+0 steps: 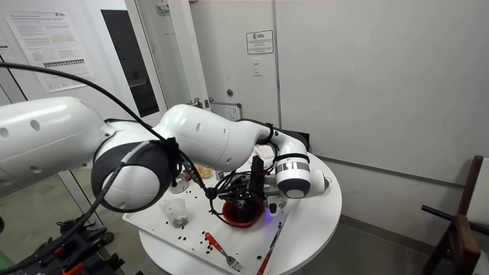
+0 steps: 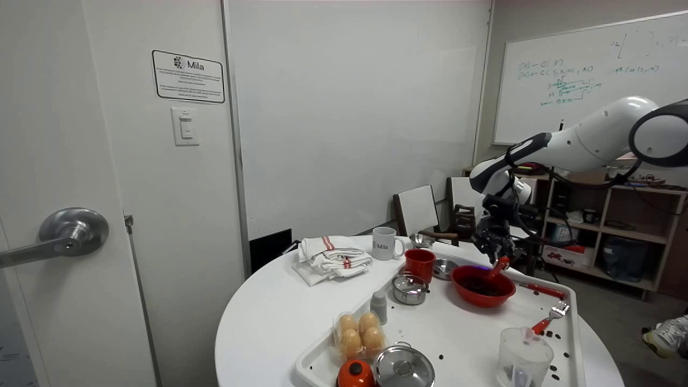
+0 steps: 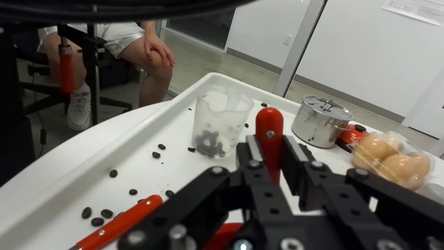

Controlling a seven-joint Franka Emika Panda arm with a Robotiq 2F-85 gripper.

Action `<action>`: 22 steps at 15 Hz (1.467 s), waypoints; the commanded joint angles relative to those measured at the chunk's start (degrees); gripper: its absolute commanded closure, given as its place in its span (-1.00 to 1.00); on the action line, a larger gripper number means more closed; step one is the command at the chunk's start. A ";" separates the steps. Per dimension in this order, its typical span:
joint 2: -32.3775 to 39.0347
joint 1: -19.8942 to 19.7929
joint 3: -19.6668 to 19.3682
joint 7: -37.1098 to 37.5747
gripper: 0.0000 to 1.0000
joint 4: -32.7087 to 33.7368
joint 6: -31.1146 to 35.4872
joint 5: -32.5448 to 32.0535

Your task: Pick the spoon and mix the contents of the bowl

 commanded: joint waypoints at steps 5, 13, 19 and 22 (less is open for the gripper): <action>-0.01 0.65 1.35 4.95 0.86 3.07 2.93 2.33; -0.02 -2.90 1.40 6.97 0.86 3.01 4.99 6.66; 0.13 -5.22 1.08 5.36 0.86 1.05 6.12 6.52; 0.25 -5.66 0.85 4.54 0.86 -0.58 5.99 6.05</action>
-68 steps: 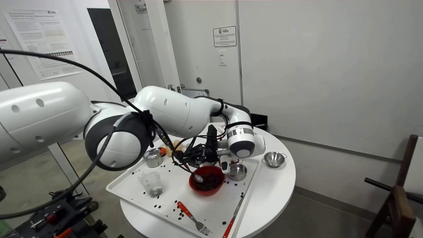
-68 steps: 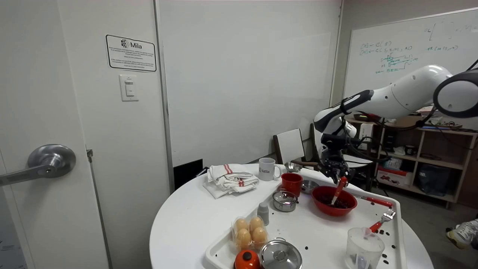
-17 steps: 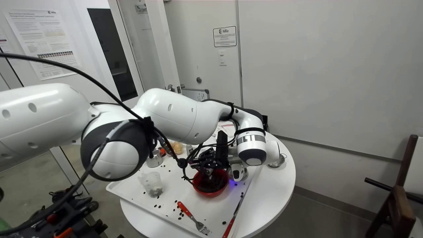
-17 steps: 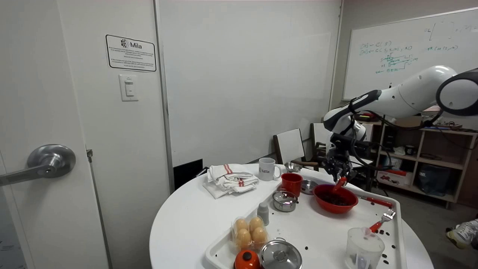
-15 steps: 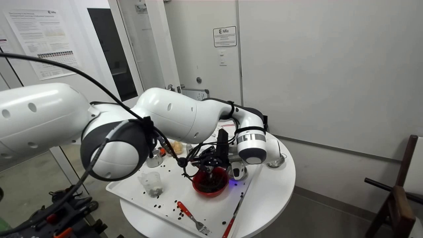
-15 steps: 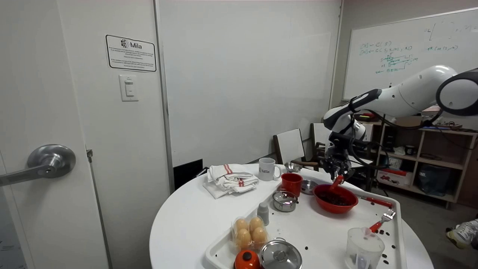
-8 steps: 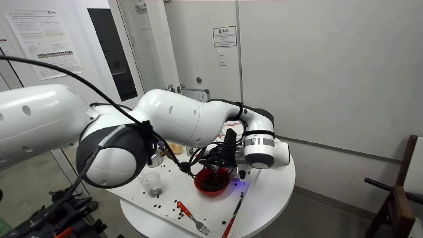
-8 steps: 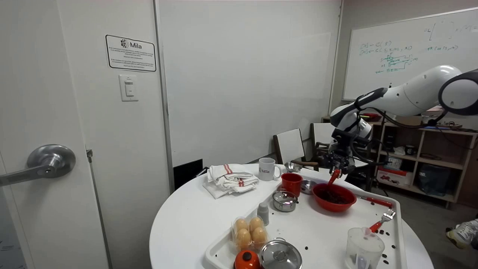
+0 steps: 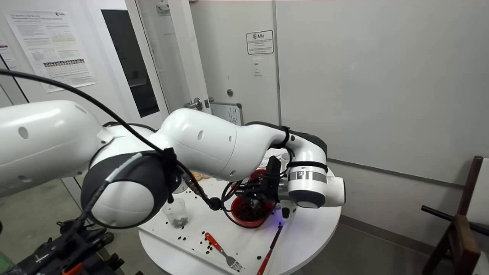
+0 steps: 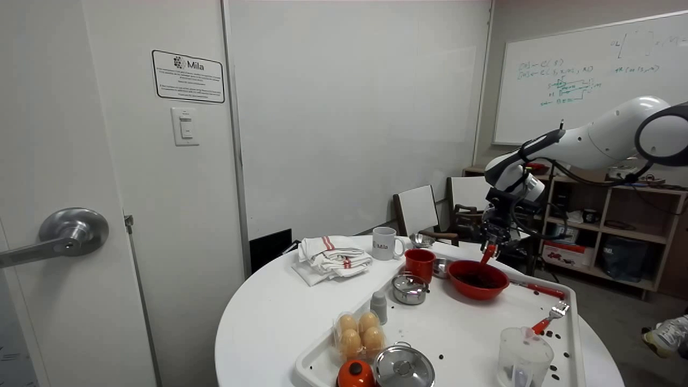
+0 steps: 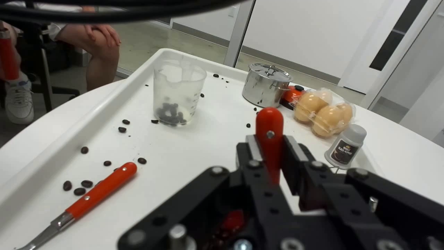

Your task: Pick the spoon and mix the contents of the bowl

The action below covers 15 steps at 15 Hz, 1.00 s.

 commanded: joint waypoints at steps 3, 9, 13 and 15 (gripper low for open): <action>0.08 0.69 -0.37 -1.84 0.86 -4.20 -0.12 -0.63; 0.26 6.48 -0.70 -1.93 0.86 -4.87 -3.32 -3.15; 0.19 10.55 -0.72 -0.74 0.86 -2.10 -3.80 -4.56; -0.04 11.63 -0.45 -0.29 0.86 -0.81 -3.52 -4.76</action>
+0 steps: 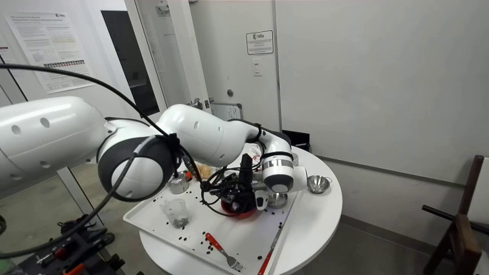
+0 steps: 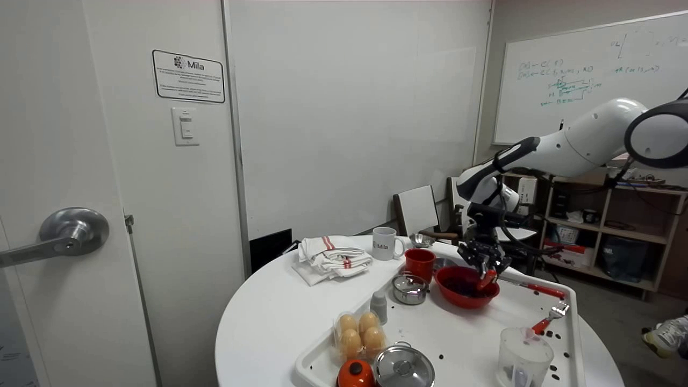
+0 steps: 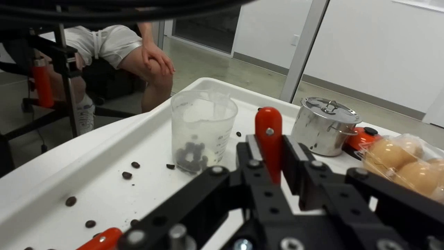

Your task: Pick the spoon and mix the contents of the bowl

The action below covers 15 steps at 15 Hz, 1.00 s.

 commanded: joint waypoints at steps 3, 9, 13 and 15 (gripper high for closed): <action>-0.14 1.75 0.44 2.23 0.86 4.18 0.09 0.00; -0.19 -0.74 1.32 6.63 0.86 5.07 1.81 3.88; -0.18 -3.19 1.12 7.15 0.86 4.19 2.39 5.64; -0.16 -4.57 0.93 6.74 0.86 3.61 2.39 6.07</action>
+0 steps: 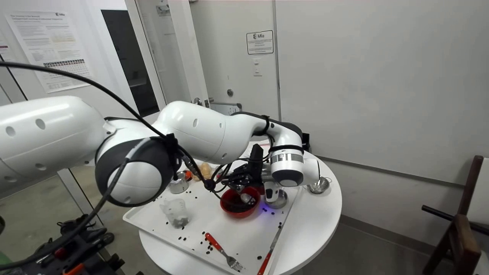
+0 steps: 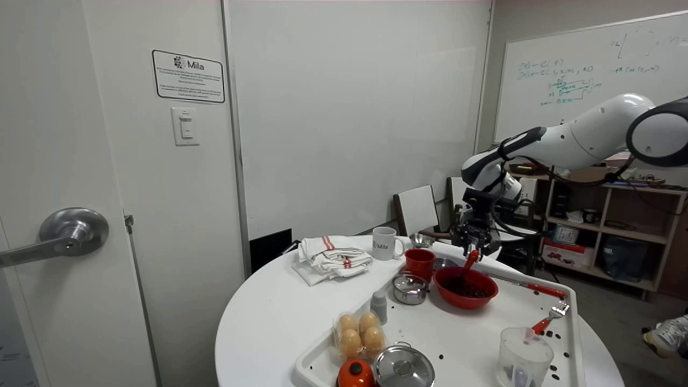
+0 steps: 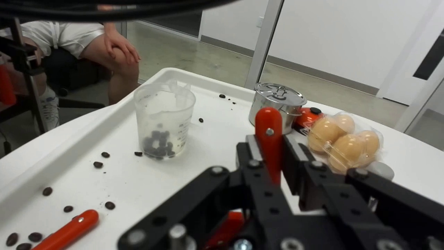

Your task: Pick the spoon and mix the contents of the bowl

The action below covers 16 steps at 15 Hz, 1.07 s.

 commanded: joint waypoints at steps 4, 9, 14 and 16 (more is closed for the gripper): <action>0.12 -3.82 -0.38 -0.05 0.86 -3.32 0.17 1.46; 0.49 -2.25 -0.94 -1.66 0.86 -7.52 -3.33 -0.19; 0.59 2.09 -1.25 -1.21 0.86 -5.91 -6.72 -1.15; 0.54 3.48 -1.24 -0.44 0.86 -4.67 -6.50 -1.00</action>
